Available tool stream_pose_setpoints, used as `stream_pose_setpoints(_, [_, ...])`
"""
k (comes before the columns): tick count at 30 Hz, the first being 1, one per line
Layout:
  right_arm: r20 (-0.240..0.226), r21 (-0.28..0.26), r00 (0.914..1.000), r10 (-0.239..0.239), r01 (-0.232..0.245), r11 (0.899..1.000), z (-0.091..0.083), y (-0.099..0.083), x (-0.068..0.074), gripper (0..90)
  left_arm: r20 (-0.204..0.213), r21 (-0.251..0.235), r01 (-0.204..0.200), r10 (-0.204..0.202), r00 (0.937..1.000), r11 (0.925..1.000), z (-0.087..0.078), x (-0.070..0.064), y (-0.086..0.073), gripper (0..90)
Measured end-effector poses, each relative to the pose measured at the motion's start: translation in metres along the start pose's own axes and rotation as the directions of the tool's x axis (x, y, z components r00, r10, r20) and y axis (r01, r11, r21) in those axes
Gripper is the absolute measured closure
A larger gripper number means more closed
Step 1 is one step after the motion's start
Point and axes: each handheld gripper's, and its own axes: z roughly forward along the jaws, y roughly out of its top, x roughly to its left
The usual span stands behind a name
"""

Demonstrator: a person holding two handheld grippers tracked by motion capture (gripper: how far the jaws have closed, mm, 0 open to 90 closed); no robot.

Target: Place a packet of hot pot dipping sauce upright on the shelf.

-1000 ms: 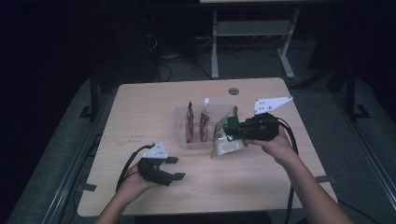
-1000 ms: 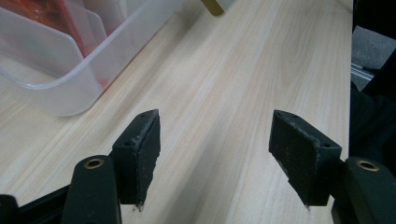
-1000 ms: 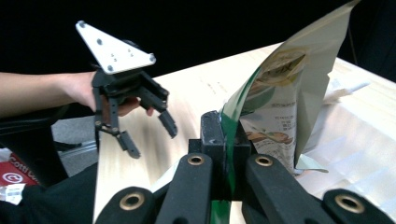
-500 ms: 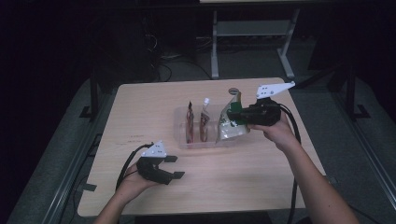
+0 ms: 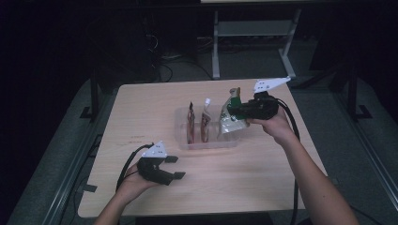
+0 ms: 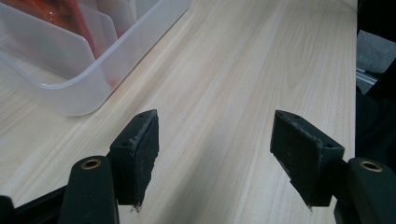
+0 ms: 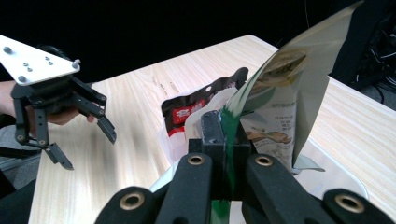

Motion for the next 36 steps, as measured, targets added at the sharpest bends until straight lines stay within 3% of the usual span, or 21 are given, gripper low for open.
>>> stream_pose_setpoints(24, [0.026,0.072,0.9992,0.031,-0.033,0.997,0.032,-0.027,-0.008,90.0,0.015,0.019,-0.005,0.004,0.9999,0.9998,0.005,-0.001,-0.001,31.6])
stream_pose_setpoints(32, [0.024,0.048,0.9989,0.039,-0.040,0.998,0.033,-0.031,-0.007,89.3,0.020,0.020,-0.003,0.002,0.9998,0.9998,0.006,-0.002,0.000,31.0])
stream_pose_setpoints(36, [0.033,0.036,0.9984,0.046,-0.047,0.998,0.031,-0.033,-0.008,83.6,0.022,0.027,-0.003,0.003,0.9998,0.9996,0.007,-0.001,-0.001,30.8])
